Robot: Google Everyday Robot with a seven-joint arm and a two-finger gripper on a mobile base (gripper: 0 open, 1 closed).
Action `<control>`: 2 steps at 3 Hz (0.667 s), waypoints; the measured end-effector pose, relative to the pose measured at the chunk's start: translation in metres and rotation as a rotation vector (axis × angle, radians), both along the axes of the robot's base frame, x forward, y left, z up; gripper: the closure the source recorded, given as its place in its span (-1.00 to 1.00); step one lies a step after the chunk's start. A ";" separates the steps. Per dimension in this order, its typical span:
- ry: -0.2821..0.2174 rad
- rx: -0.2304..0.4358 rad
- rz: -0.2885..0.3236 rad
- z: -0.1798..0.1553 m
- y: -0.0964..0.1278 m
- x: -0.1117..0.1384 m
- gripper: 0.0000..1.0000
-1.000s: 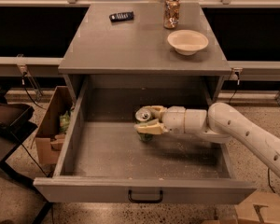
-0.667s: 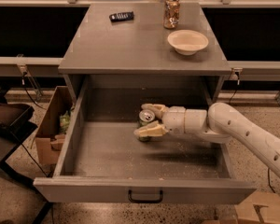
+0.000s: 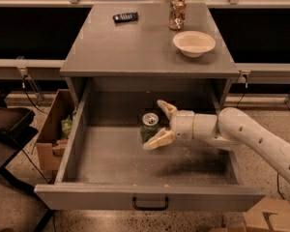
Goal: Place green can into top drawer
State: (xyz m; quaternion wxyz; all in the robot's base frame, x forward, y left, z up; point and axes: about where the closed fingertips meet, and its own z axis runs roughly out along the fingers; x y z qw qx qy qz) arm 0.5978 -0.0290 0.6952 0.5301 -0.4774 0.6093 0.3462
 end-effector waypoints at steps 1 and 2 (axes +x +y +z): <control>0.005 -0.021 -0.038 0.028 -0.017 -0.016 -1.00; 0.012 -0.135 -0.036 0.074 -0.034 -0.035 -1.00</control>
Offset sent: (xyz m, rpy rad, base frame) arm -0.0592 -0.0706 0.1500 -0.3091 0.0228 -0.0530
